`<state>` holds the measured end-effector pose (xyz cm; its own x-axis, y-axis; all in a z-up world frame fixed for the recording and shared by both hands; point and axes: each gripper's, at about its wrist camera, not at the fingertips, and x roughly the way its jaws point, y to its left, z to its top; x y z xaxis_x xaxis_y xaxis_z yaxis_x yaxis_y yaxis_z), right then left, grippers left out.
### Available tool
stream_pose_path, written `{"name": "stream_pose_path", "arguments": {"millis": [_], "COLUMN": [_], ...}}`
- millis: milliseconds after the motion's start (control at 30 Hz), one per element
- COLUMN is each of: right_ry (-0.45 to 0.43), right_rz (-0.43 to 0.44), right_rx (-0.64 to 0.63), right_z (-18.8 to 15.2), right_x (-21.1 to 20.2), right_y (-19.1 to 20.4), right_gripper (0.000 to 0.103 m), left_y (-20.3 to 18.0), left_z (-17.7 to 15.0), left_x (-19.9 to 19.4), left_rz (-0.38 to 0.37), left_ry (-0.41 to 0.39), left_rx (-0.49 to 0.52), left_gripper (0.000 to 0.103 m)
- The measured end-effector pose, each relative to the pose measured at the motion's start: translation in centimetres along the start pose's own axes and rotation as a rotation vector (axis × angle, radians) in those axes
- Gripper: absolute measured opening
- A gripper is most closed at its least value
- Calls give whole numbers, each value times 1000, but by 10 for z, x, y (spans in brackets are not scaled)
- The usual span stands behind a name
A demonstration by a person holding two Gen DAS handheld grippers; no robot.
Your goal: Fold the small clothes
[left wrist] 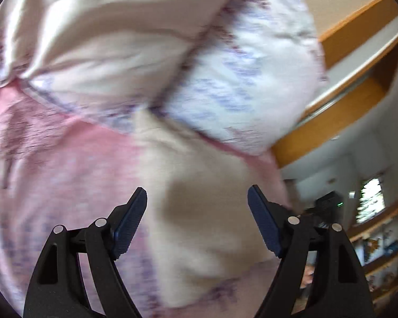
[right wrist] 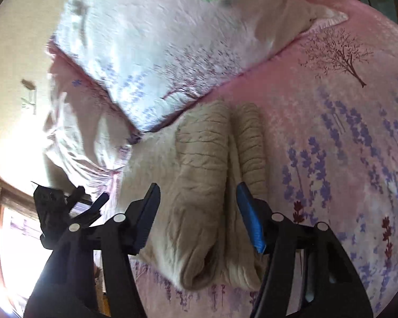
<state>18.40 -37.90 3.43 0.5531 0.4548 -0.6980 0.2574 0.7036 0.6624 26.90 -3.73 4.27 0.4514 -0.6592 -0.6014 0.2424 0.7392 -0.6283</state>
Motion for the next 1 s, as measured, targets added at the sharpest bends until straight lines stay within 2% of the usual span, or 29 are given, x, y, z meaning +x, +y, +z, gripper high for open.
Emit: {"name": "stream_pose_path", "arguments": {"millis": [100, 133, 267, 400, 467, 567, 700, 833, 900, 933, 1000], "right_ry": [22, 22, 5, -18, -35, -108, -195, -260, -236, -194, -178], "right_rz": [-36, -29, -39, -70, -104, -140, -145, -217, -224, -199, -151], "right_rx": [2, 1, -19, -59, -116, -186, -222, -224, -202, -174, -113], "right_z": [2, 1, 2, 7, 4, 1, 1, -4, -3, -2, -6], "right_x": [13, 15, 18, 27, 30, 18, -3, -15, -13, -9, -14], "right_y": [-1, -1, 4, 9, 15, 25, 30, 23, 12, 5, -6], "right_gripper": [57, 51, 49, 41, 25, 15, 12, 6, 6, 8, 14], "left_y": [19, 22, 31, 21, 17, 10, 5, -2, -4, -4, -8], "left_z": [-4, -6, -11, -11, -13, -12, -11, -10, -13, -15, -15], "left_x": [2, 5, 12, 27, 29, 33, 32, 37, 39, 40, 46], "left_rz": [92, 109, 67, 85, 99, 111, 121, 122, 121, 120, 120], "left_ry": [30, 38, 60, 67, 71, 75, 75, 88, 100, 106, 123], "left_rx": [-2, -3, -14, 13, 29, 47, 56, 65, 74, 80, 85], "left_gripper": [78, 78, 79, 80, 80, 81, 82, 82, 83, 83, 83]}}
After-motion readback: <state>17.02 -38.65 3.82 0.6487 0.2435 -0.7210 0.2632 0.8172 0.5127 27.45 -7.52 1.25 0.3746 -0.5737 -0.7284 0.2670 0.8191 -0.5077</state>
